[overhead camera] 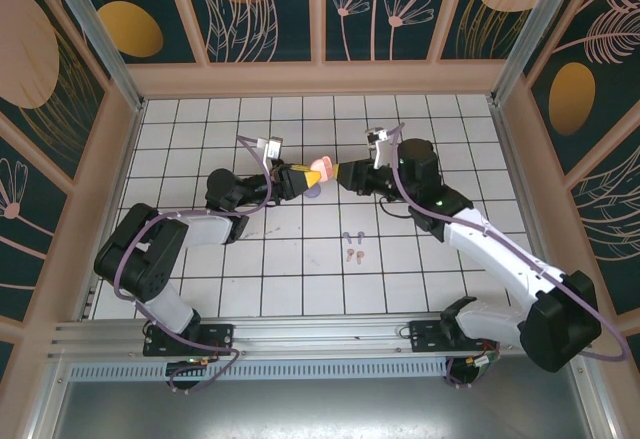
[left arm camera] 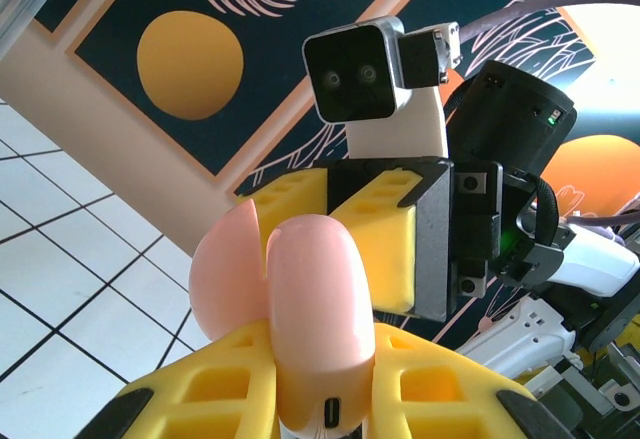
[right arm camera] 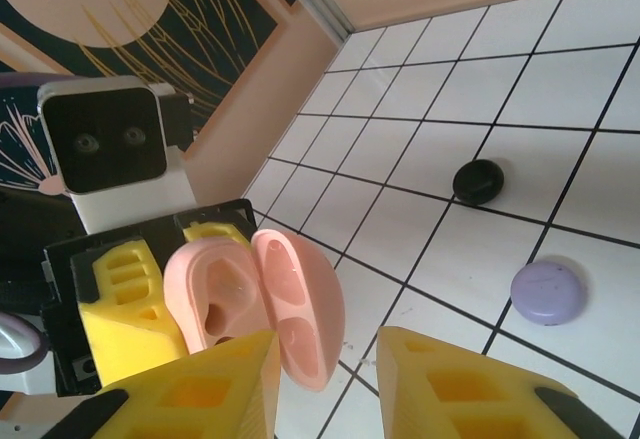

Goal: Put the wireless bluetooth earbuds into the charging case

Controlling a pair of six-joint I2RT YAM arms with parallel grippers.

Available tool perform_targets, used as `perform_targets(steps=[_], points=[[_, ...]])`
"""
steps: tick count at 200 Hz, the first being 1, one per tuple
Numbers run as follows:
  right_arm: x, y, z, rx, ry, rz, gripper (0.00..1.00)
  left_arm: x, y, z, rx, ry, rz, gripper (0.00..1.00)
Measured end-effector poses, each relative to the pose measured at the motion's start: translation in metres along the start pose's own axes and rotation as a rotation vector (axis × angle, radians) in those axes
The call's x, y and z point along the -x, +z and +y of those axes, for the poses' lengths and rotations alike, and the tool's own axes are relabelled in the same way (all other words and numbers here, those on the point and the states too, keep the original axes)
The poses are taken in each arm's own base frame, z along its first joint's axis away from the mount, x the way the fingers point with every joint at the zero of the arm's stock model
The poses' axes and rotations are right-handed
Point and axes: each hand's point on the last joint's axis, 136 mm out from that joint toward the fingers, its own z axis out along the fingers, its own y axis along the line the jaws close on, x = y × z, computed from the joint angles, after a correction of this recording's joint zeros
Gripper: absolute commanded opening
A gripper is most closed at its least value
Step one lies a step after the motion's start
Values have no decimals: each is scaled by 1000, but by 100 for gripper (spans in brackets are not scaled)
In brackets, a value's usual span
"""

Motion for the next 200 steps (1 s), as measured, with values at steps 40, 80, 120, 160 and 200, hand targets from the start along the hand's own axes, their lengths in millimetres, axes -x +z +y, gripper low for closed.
perform_targets(steps=[40, 80, 120, 160, 200], points=[[-7, 7, -3, -5, 7, 24, 29, 0, 0, 0, 0, 1, 0, 0], [-14, 13, -4, -5, 12, 48, 28, 0, 0, 0, 0, 0, 0, 0], [-13, 15, -3, -4, 10, 47, 25, 0, 0, 1, 2, -3, 1, 0], [-9, 20, -4, -11, 10, 45, 19, 0, 0, 2, 6, -5, -3, 0], [-7, 23, -3, -11, 10, 50, 3, 3, 0, 4, 16, -4, -15, 0]])
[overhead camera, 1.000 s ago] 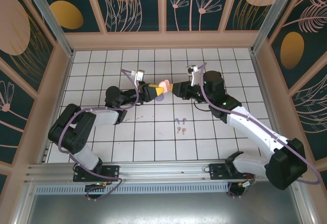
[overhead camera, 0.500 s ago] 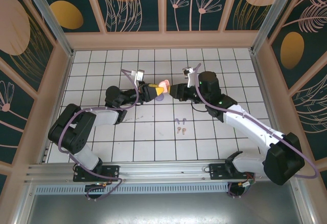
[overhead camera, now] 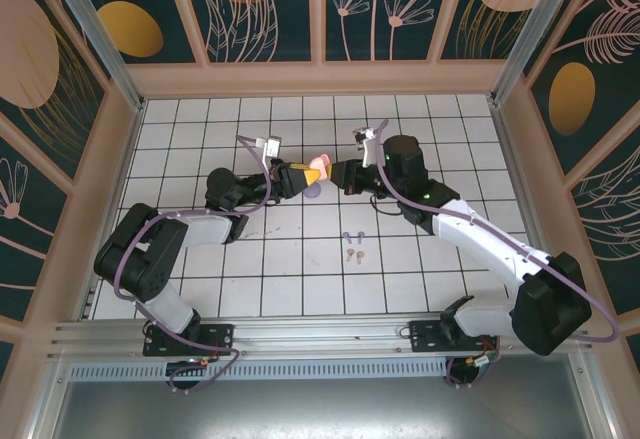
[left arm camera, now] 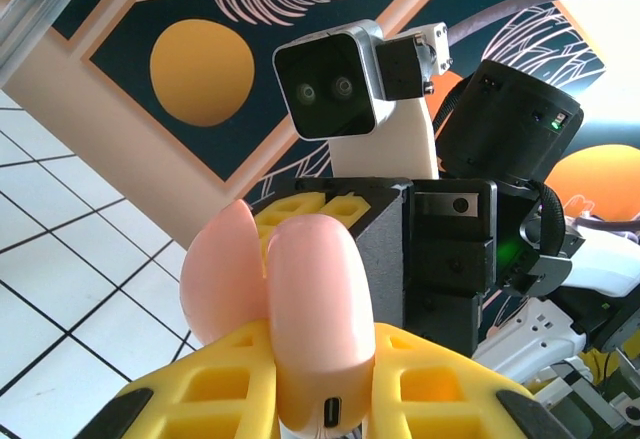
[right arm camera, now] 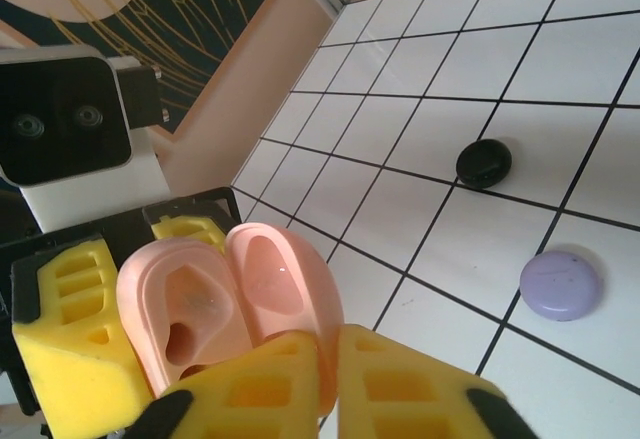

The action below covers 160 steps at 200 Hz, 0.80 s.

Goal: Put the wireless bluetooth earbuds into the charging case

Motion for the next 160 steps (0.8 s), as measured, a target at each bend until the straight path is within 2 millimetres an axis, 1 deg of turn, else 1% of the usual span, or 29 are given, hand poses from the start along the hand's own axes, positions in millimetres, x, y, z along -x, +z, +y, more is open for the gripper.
perform_targets(steps=[6, 27, 34, 42, 56, 74, 97, 124, 160], points=[[0, 0, 0, 0, -2, 0, 1, 0, 0, 0, 2, 1, -2, 1], [1, 0, -1, -9, -2, 1, 0, 0, 0, 3, 12, 0, -3, 23], [1, 1, -2, -13, -2, 2, 0, 0, 0, 3, 18, 2, -3, 29], [0, 1, -3, -17, -2, 7, 0, 0, 0, 5, 27, 1, 0, 34], [2, 3, -4, -29, -14, 9, 0, -1, 0, 6, 43, 11, 6, 39], [9, 5, -7, -60, -29, 1, 0, -1, -1, 8, 71, 30, 14, 43], [19, 3, -12, -102, -57, -8, 0, 3, 1, 9, 112, 69, 35, 46], [31, -5, -25, -159, -94, -17, 0, 18, 9, 5, 168, 171, 87, 49], [38, -17, -50, -240, -152, -1, 0, 40, 22, 0, 231, 317, 202, 50]])
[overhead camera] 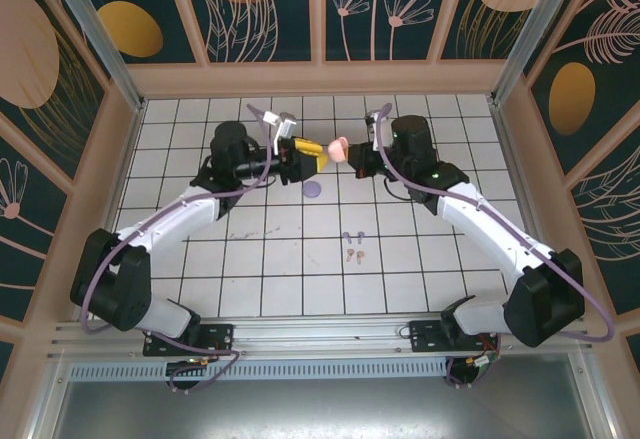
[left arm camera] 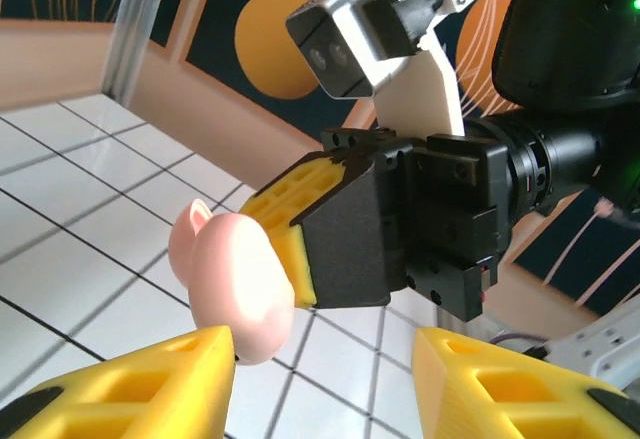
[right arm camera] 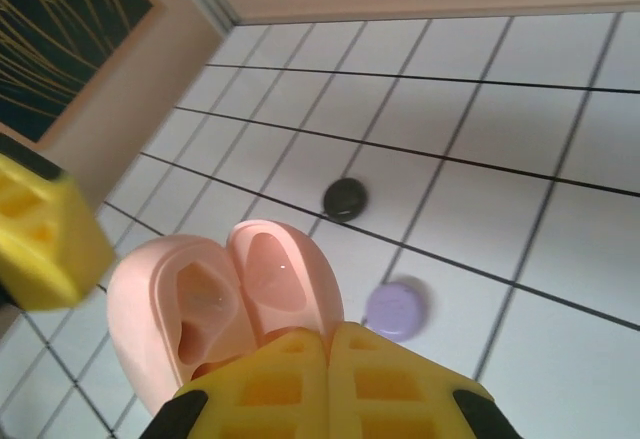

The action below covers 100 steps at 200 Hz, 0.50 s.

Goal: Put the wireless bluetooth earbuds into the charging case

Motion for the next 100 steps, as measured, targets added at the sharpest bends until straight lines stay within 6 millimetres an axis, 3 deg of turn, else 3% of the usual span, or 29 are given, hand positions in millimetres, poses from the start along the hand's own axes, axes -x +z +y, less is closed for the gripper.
perform_targets(steps=[39, 73, 100], points=[[-8, -2, -11, -36, -103, 42, 0, 9, 7, 10, 7, 73, 139, 52], [-23, -3, -10, -17, -191, 103, 0, -10, 13, 29, -15, 42, 281, 52], [-30, -4, -7, 11, -230, 130, 0, -25, 14, 31, -60, 17, 371, 51]])
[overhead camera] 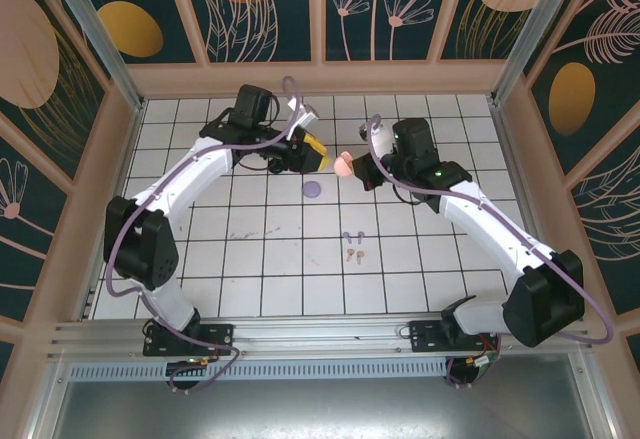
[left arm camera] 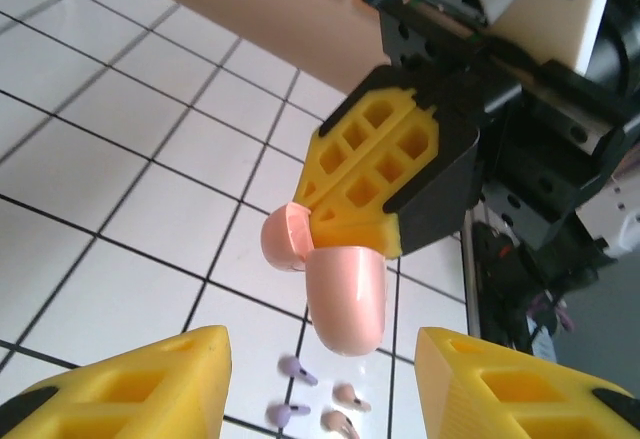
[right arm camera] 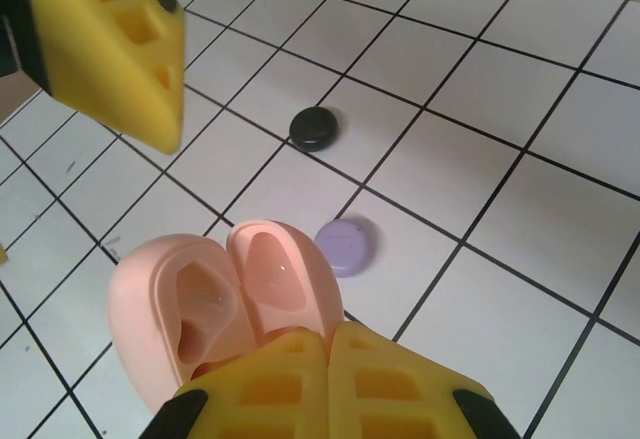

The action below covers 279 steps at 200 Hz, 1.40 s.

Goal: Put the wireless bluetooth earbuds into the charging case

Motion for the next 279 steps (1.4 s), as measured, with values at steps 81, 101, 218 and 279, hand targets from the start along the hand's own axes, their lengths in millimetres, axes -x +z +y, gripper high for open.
perform_targets(steps=[81, 101, 218, 279], points=[[-14, 17, 18, 71, -42, 54, 0, -27, 5, -11, -123, -65, 109, 50], [-18, 21, 18, 74, -38, 68, 0, -29, 7, -11, -141, -76, 112, 50], [-18, 30, 24, 82, -41, 105, 0, -35, 9, -4, -165, -102, 111, 47], [-21, 30, 22, 60, -40, 120, 0, -40, 12, 2, -158, -97, 107, 47]])
